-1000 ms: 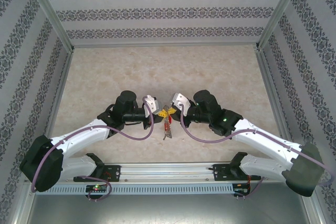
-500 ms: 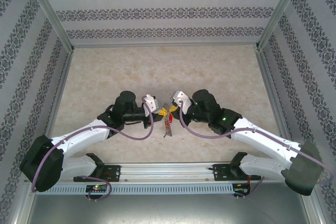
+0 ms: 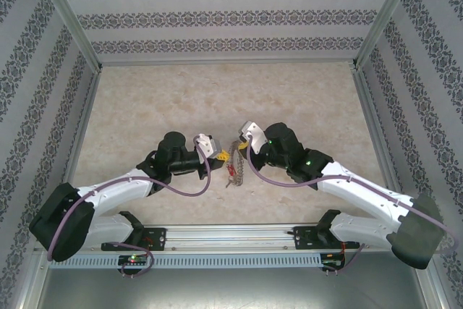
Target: Put the keys on the keyring
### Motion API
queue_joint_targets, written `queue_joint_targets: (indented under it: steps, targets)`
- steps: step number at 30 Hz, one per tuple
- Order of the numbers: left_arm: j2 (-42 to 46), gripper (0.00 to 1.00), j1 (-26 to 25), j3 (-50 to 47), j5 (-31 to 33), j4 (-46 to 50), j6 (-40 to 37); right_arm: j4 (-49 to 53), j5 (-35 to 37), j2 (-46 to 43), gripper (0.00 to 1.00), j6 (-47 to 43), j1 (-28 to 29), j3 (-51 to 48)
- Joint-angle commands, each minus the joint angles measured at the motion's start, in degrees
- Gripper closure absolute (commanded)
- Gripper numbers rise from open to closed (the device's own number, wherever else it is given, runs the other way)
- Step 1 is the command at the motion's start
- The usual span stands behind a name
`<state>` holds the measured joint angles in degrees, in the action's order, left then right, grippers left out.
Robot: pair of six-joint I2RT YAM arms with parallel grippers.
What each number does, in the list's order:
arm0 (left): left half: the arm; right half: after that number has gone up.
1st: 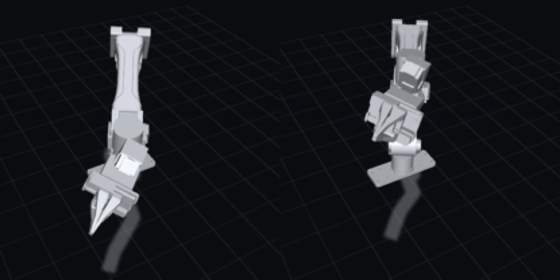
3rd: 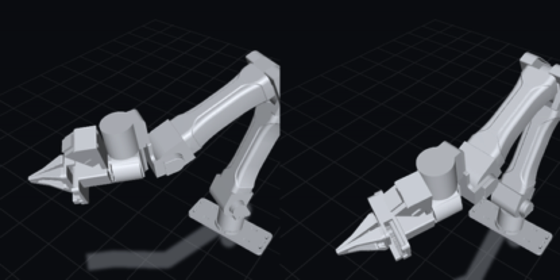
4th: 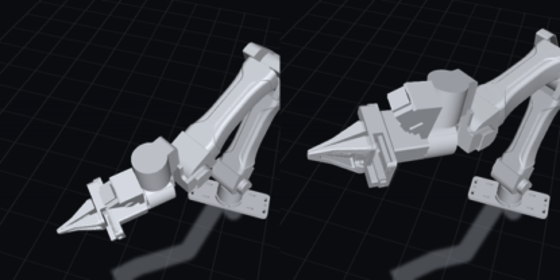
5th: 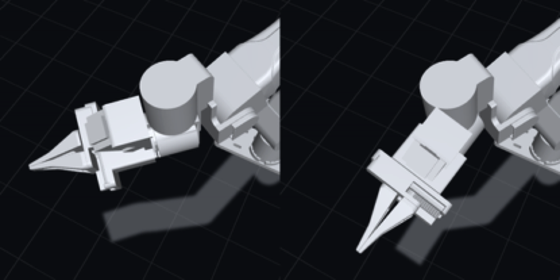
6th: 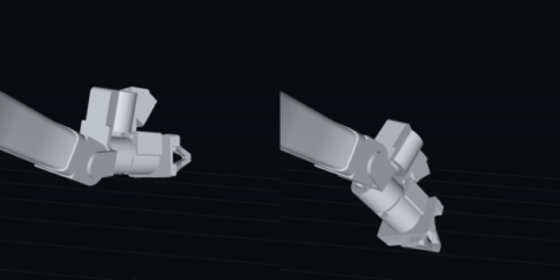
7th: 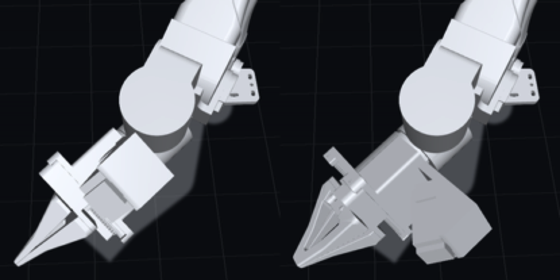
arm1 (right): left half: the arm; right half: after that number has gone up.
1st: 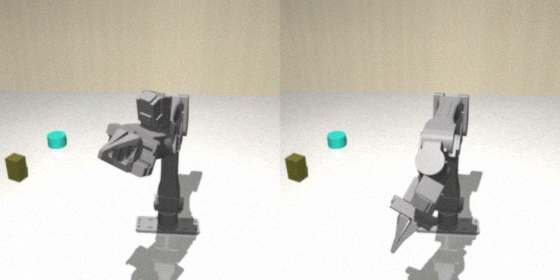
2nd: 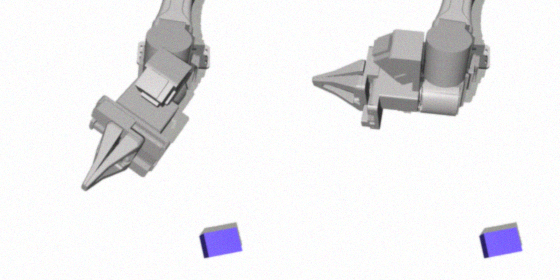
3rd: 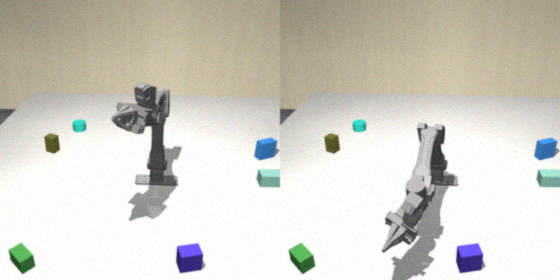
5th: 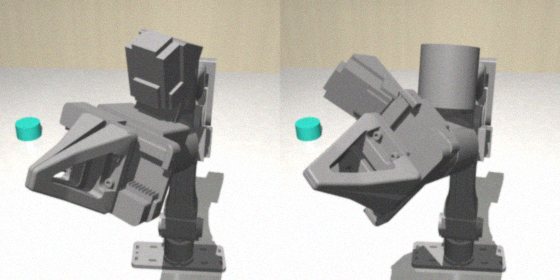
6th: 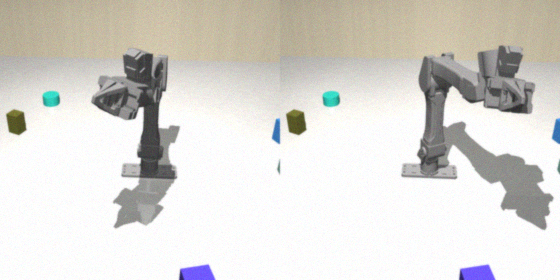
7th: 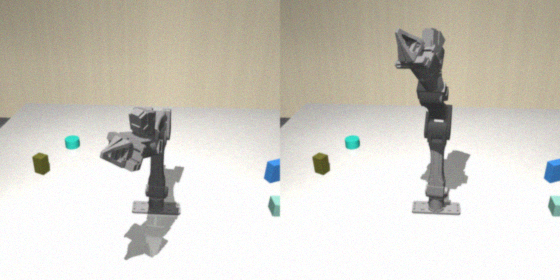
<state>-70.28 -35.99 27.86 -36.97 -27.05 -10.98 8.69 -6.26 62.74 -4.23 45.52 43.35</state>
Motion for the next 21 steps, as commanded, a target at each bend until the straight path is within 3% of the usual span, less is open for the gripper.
queue_joint_targets:
  steps: [1, 7, 10, 21]
  targets:
    - [-1.0, 1.0, -0.5, -0.6, 0.2, -4.3, 1.8, -2.7, -0.1, 0.1, 1.0, 0.8, 0.2, 2.0]
    - [0.1, 0.93, -0.7, -0.7, 1.8, -3.2, 1.3, -2.5, -1.2, 0.3, 1.0, 0.1, 0.3, 2.3]
    - [1.4, 0.82, -0.7, -0.3, 2.8, -2.3, 1.0, -2.1, -1.8, 0.3, 1.0, -0.3, 0.3, 2.4]
    - [0.2, 0.75, -0.7, 5.2, -2.2, 3.4, -1.8, -2.2, -4.2, 1.1, 1.0, -0.6, 0.3, 2.5]
